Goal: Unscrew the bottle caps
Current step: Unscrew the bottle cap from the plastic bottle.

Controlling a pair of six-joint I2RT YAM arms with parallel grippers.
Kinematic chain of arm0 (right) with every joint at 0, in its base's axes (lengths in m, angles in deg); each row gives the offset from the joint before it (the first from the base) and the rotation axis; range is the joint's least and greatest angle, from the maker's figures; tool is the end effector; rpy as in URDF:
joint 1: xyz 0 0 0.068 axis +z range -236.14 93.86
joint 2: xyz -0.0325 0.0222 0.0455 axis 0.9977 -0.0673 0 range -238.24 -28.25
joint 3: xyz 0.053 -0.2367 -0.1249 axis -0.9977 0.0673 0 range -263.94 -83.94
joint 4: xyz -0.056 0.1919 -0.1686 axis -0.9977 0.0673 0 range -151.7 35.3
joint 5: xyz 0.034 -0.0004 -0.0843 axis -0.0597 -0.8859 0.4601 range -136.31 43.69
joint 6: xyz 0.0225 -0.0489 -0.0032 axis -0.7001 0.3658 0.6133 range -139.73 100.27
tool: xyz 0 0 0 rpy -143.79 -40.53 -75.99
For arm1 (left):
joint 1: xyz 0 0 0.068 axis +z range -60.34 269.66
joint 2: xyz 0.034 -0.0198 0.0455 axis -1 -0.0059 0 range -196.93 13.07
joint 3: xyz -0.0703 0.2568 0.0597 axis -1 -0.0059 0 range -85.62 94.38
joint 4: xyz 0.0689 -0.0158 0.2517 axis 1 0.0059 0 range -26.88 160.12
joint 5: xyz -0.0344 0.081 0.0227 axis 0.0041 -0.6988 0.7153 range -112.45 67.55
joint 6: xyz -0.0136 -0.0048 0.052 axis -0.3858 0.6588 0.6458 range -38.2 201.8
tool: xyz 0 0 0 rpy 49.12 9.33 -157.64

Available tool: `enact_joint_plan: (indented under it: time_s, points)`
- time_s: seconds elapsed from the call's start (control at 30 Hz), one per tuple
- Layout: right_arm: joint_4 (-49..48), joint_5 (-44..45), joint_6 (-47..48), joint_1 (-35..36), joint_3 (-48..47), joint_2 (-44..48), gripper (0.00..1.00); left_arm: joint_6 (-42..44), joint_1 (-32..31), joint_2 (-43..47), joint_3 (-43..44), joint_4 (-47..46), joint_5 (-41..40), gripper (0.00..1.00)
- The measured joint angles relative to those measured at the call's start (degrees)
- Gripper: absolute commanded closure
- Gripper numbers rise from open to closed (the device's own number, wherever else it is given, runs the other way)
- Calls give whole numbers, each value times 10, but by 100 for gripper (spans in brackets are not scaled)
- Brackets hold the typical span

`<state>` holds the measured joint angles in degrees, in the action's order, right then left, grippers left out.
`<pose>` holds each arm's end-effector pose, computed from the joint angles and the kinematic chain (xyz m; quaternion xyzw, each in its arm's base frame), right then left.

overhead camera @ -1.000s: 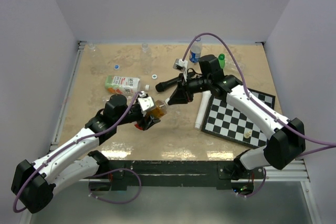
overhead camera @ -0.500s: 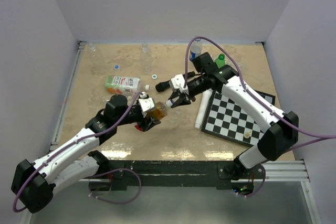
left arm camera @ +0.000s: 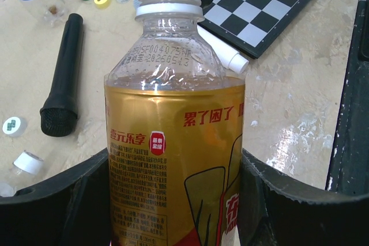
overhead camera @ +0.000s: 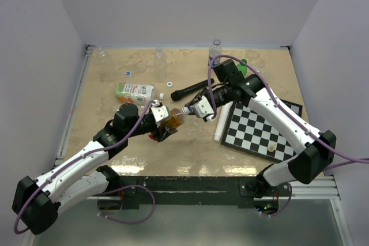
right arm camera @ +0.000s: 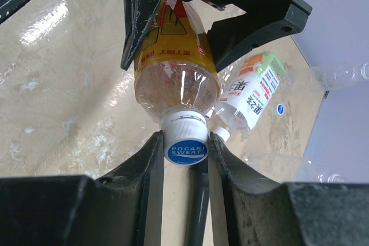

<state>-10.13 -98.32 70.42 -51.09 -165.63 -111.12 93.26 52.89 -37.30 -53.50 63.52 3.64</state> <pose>0.2226 0.1903 0.3541 -0.8206 0.2676 0.2356 0.4466 0.1536 -0.1344 0.2633 0.4435 0.6685 -0.3034 0.5142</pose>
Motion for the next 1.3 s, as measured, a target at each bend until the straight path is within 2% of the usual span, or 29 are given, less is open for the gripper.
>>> enact_joint_plan:
  time_s: [0.17,0.3,0.43,0.53,0.67,0.83,0.9,1.0,1.17,1.3]
  points:
    - [-6,-2,-12,0,6,0,47,0,0,0,0,3,-2,100]
    - [-26,3,-64,-4,7,4,32,-1,0,0,0,17,-3,100]
    - [-52,3,-130,-10,12,18,24,-2,0,0,0,20,-4,100]
    - [-58,2,-163,-14,17,28,2,-2,0,0,0,21,-4,100]
    - [-56,-1,-202,-25,20,35,2,-2,0,0,0,21,-4,100]
    - [-47,-31,-240,-75,38,45,2,-2,0,0,0,21,-4,100]
    - [-62,-29,-297,-90,56,60,2,-2,0,-2,0,21,-4,100]
    - [-116,-9,-446,-103,79,87,2,-2,0,-4,0,21,-4,100]
    - [-144,-37,-569,-104,79,80,5,-2,0,-4,0,22,-4,100]
    - [-145,-49,-647,-104,67,40,2,-2,0,-4,0,23,-4,100]
